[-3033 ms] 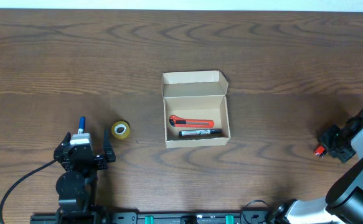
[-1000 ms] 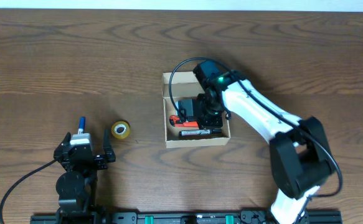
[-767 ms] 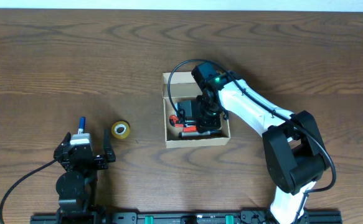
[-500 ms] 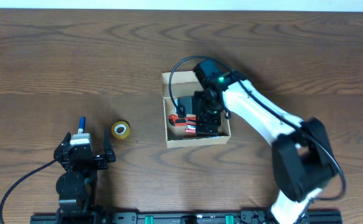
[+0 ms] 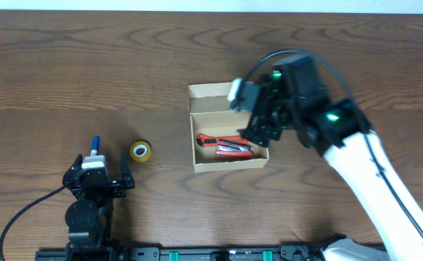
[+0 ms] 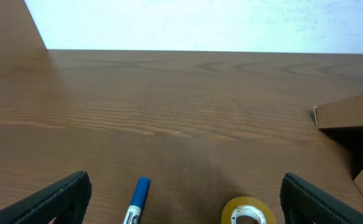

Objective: Pack container
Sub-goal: 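Open the right gripper and raise it to the side, then move the left gripper to the yellow tape roll and grasp it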

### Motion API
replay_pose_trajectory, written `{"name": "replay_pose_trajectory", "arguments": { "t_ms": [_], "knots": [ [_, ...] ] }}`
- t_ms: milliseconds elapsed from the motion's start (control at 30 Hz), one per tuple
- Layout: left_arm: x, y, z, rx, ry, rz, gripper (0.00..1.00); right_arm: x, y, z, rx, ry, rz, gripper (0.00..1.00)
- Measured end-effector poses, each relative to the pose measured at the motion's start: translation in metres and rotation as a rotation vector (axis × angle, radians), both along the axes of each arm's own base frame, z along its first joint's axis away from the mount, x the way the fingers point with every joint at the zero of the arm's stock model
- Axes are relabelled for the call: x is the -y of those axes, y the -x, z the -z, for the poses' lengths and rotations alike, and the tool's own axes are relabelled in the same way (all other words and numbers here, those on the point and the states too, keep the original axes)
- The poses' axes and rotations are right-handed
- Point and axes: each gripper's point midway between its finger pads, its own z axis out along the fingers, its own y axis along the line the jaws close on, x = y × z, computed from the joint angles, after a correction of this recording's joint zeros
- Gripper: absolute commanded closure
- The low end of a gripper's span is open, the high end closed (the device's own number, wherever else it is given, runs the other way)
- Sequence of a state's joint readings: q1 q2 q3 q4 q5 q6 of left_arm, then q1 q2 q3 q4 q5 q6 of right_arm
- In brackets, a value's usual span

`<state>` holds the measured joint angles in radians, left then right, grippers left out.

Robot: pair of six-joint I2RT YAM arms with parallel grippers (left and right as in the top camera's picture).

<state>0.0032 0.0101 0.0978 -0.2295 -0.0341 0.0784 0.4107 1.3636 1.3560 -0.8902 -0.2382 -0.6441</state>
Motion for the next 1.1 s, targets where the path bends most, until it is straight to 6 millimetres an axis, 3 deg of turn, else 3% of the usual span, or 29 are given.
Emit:
{"name": "replay_pose_trajectory", "arguments": {
  "t_ms": [167, 233, 400, 533, 667, 933, 1033, 1100],
  "knots": [
    [-0.001, -0.003, -0.01, 0.05, 0.0, -0.007, 0.05, 0.074, -0.02, -0.02, -0.045, -0.127, 0.434, 0.01],
    [0.0, -0.004, -0.013, 0.064, 0.018, -0.005, 0.04, 0.112, -0.026, -0.017, -0.083, -0.164, 0.611, 0.01],
    [0.008, 0.007, -0.012, -0.023, 0.063, 0.033, 0.04, 0.177, -0.028, -0.005, -0.15, -0.2, 0.888, 0.01],
    [0.011, 0.021, -0.038, -0.118, 0.091, 0.042, 0.05, 0.197, -0.032, 0.009, -0.201, -0.213, 0.977, 0.01],
    [0.016, 0.023, -0.068, -0.216, 0.108, 0.058, 0.05, 0.2, -0.037, 0.026, -0.256, -0.207, 0.994, 0.01],
    [0.039, 0.002, -0.162, -0.167, 0.144, 0.192, 0.05, 0.2, -0.044, 0.056, -0.35, -0.18, 1.006, 0.01],
    [0.046, -0.003, -0.182, -0.151, 0.152, 0.236, 0.05, 0.2, -0.044, 0.059, -0.357, -0.177, 1.006, 0.01],
    [0.048, -0.01, -0.182, -0.197, 0.162, 0.245, 0.05, 0.2, -0.044, 0.059, -0.357, -0.176, 1.005, 0.01]
  ]
}}
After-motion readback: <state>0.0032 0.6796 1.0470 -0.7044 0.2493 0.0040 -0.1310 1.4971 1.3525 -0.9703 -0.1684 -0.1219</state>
